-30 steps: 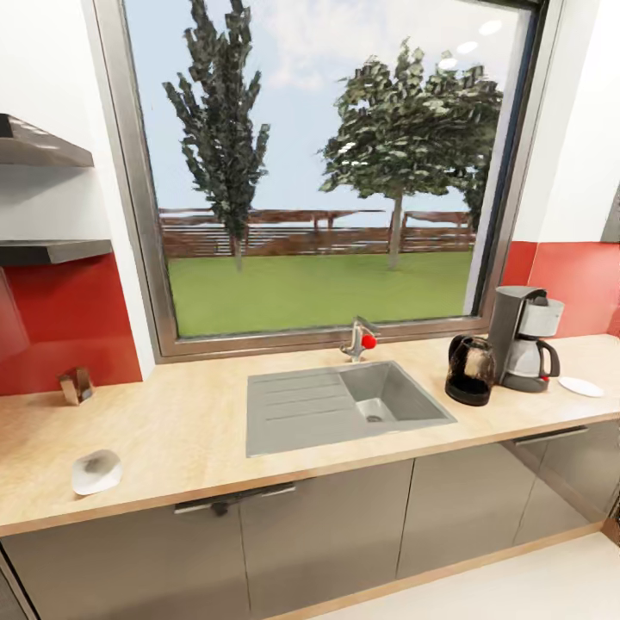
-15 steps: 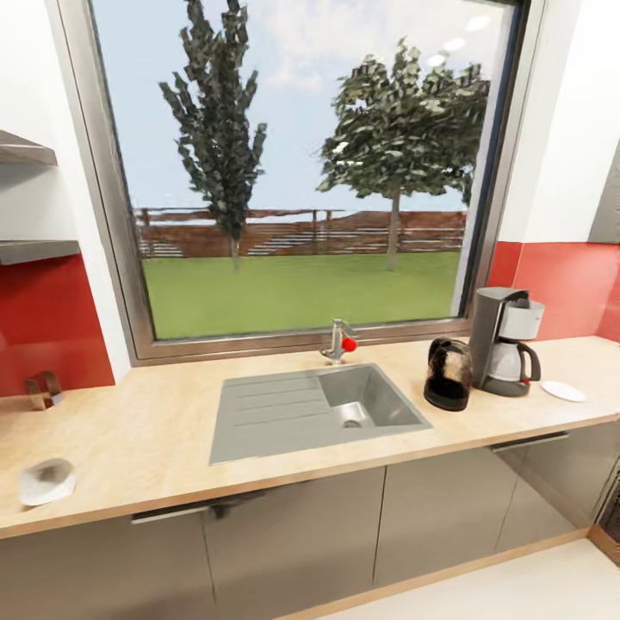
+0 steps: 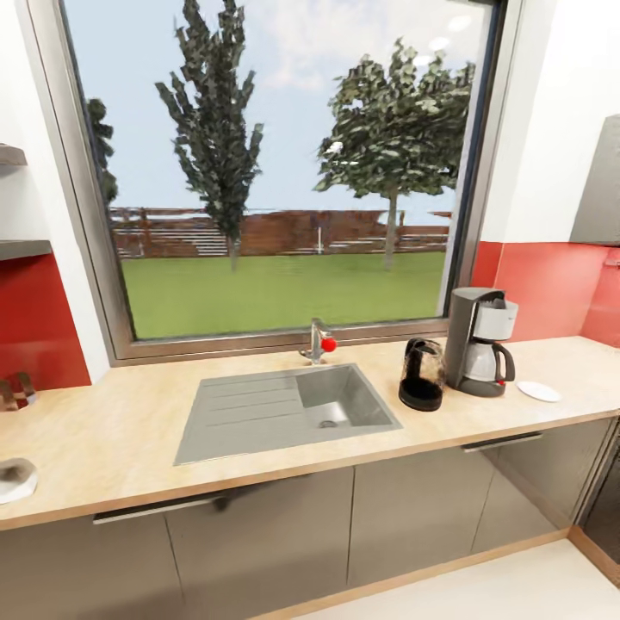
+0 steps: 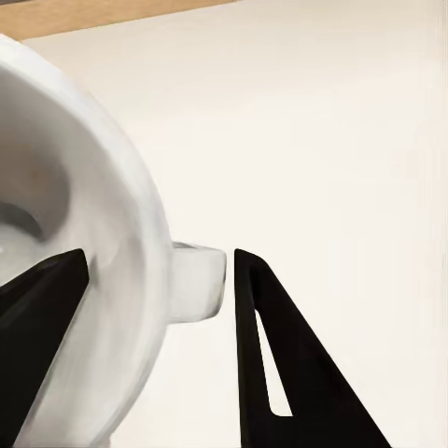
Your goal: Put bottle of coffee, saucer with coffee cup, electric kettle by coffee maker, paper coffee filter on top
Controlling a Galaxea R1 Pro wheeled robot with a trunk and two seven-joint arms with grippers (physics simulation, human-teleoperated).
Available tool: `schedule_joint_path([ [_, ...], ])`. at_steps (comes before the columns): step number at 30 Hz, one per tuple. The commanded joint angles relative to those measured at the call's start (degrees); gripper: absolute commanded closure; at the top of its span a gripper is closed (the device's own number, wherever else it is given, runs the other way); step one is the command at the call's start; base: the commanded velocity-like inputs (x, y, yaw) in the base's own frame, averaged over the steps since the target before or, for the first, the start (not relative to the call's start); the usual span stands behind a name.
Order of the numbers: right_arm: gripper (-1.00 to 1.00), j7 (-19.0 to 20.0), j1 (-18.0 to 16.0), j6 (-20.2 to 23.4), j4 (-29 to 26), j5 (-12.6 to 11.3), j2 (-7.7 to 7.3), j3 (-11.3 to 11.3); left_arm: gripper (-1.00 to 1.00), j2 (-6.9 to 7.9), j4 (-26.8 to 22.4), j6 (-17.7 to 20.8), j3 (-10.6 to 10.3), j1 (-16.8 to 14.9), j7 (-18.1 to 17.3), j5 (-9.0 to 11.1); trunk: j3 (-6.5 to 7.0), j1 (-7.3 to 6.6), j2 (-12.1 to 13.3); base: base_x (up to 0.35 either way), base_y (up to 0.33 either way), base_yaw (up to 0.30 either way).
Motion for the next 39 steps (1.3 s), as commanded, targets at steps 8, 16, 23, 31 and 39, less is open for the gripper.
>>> schedule_joint_path([
  [8,1.0,0.6,-0.1,-0.3,0.2,-0.7,-0.01,0.2,-1.0,0.02,0.1,-0.2,-0.5,0.0,-0.1,0.6,-0.02,0.02,0.0,0.0,-0.292,0.0],
  [16,1.0,0.6,-0.1,-0.3,0.2,-0.7,-0.01,0.2,-1.0,0.02,0.1,-0.2,-0.5,0.0,-0.1,0.6,-0.02,0.02,0.0,0.0,-0.293,0.0],
  [23,1.0,0.6,-0.1,-0.3,0.2,-0.7,-0.01,0.2,-1.0,0.02,0.1,-0.2,-0.5,0.0,-0.1,0.6,-0.02,0.02,0.0,0.0,-0.293,0.0],
  [31,1.0,0.5,-0.1,-0.3,0.2,-0.7,0.05,0.2,-1.0,0.02,0.1,-0.2,-0.5,0.0,-0.1,0.6,-0.02,0.02,0.0,0.0,-0.293,0.065],
  [39,1.0,0.5,-0.1,-0.3,0.2,-0.7,0.03,0.2,-1.0,0.02,0.1,-0.2,-0.5,0.0,-0.1,0.6,-0.02,0.02,0.0,0.0,-0.292,0.225],
])
